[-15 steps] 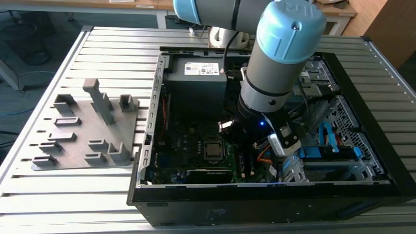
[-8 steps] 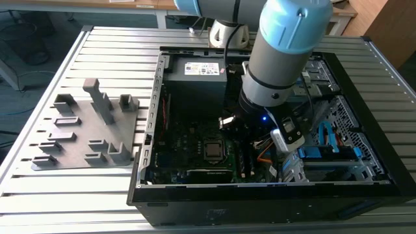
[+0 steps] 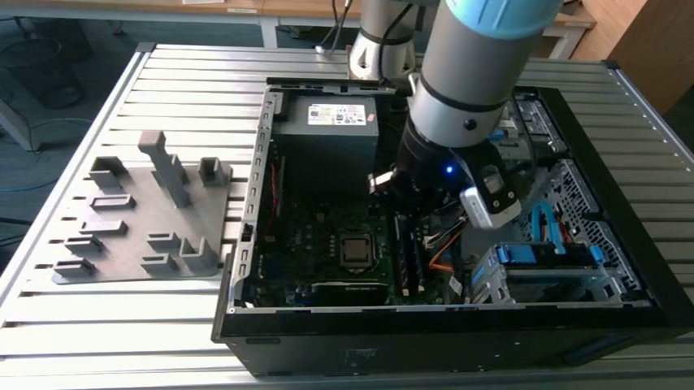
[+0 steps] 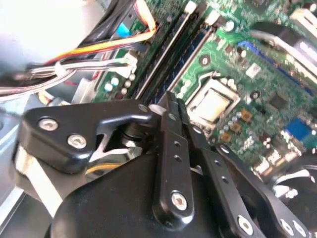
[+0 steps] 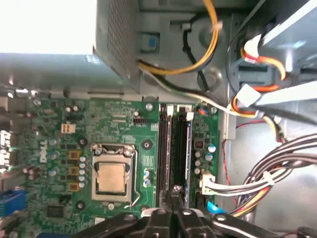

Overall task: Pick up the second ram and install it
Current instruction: 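Insert the second ram into the second slot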

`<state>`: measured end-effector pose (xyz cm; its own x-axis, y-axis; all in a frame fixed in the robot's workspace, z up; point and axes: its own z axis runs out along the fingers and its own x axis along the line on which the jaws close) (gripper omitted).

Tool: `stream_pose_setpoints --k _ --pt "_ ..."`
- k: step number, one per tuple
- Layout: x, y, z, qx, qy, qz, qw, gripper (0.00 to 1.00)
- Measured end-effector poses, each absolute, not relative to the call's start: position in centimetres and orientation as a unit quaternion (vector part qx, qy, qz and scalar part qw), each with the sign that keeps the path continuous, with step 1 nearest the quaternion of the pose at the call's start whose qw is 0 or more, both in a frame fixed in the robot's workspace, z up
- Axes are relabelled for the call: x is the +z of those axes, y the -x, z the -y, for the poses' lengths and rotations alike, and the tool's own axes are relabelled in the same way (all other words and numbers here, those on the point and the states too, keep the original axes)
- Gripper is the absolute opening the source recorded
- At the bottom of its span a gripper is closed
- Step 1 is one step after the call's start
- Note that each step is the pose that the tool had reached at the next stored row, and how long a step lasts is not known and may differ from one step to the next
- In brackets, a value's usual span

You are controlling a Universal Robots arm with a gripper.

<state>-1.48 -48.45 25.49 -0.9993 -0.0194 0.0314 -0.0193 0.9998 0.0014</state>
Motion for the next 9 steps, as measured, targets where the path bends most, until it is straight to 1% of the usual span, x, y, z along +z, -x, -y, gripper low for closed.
stream_pose_setpoints --k 1,2,3,9 --pt "25.77 1.48 48.25 0.0 -0.01 1.0 0.016 0.13" --pt "26.05 1.48 48.08 0.0 -0.01 1.0 0.016 0.13" --pt "26.33 1.48 47.99 0.0 -0.01 1.0 0.016 0.1" --pt "26.56 1.48 47.95 0.0 -0.01 1.0 0.015 0.1"
